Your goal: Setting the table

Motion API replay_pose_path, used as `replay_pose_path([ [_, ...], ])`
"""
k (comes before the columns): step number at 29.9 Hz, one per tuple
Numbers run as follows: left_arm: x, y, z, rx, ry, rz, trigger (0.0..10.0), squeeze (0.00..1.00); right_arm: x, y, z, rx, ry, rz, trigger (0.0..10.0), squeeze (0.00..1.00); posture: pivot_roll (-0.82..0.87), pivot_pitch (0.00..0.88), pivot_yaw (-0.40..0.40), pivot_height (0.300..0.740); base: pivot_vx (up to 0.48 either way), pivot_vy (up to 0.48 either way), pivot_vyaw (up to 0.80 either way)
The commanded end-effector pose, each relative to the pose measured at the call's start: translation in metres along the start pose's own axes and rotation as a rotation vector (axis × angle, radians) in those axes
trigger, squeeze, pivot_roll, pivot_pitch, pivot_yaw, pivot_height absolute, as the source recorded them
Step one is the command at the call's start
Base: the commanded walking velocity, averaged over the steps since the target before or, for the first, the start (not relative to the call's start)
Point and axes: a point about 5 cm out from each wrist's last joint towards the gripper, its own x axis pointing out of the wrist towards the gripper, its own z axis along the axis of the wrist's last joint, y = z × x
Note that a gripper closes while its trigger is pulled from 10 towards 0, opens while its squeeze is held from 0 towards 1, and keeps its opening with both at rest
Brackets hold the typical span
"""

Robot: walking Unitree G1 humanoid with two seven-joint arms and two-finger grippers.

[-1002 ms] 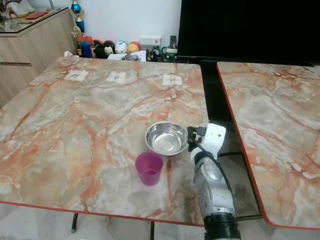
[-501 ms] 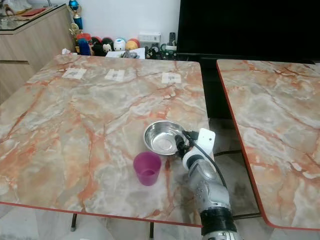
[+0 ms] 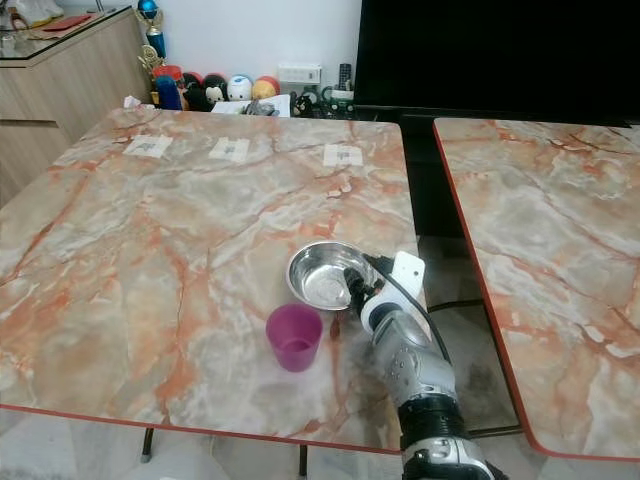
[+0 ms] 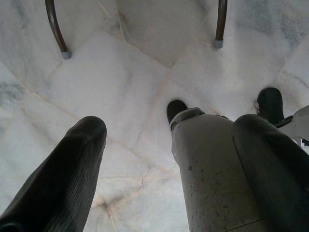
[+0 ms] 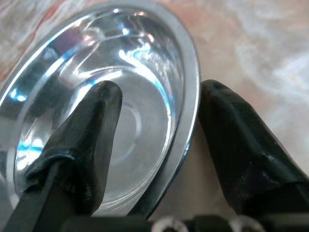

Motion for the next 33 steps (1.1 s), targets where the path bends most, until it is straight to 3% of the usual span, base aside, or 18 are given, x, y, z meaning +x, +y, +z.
replay_pose_path([
  [1, -0.0030, -0.0051, -0.0132, 0.007, 0.054, -0.023, 10.0, 0.00, 0.0014, -0.0021, -0.0014, 0.017, 0.017, 0.001, 10.0, 0.00, 0.05, 0.095, -0.019, 0.740, 0.000, 0.000, 0.00],
  [3, -0.0030, -0.0051, -0.0134, 0.008, 0.054, -0.023, 10.0, 0.00, 0.0020, -0.0031, -0.0045, 0.039, 0.028, 0.010, 9.9, 0.00, 0.05, 0.095, -0.019, 0.740, 0.000, 0.000, 0.00],
  [4, -0.0030, -0.0051, -0.0134, 0.008, 0.055, -0.022, 10.0, 0.00, 0.0021, -0.0028, -0.0052, 0.049, 0.029, 0.016, 9.1, 0.00, 0.05, 0.095, -0.019, 0.740, 0.000, 0.000, 0.00],
  [5, -0.0030, -0.0051, -0.0134, 0.008, 0.055, -0.022, 10.0, 0.00, 0.0021, -0.0028, -0.0052, 0.049, 0.029, 0.016, 9.1, 0.00, 0.05, 0.095, -0.019, 0.740, 0.000, 0.000, 0.00],
  [6, -0.0030, -0.0051, -0.0134, 0.009, 0.055, -0.022, 10.0, 0.00, 0.0021, -0.0024, -0.0059, 0.054, 0.031, 0.021, 0.0, 0.00, 0.05, 0.095, -0.019, 0.740, 0.000, 0.000, 0.00],
  [23, -0.0032, -0.0051, -0.0142, 0.016, 0.059, -0.021, 10.0, 0.00, 0.0036, -0.0005, -0.0061, 0.060, 0.021, 0.030, 0.0, 0.00, 0.05, 0.099, -0.021, 0.740, 0.000, 0.000, 0.00],
  [33, -0.0033, -0.0049, -0.0144, 0.018, 0.060, -0.019, 10.0, 0.00, 0.0034, -0.0060, 0.0000, 0.093, -0.038, -0.001, 0.0, 0.00, 0.05, 0.101, -0.021, 0.740, 0.000, 0.000, 0.00],
])
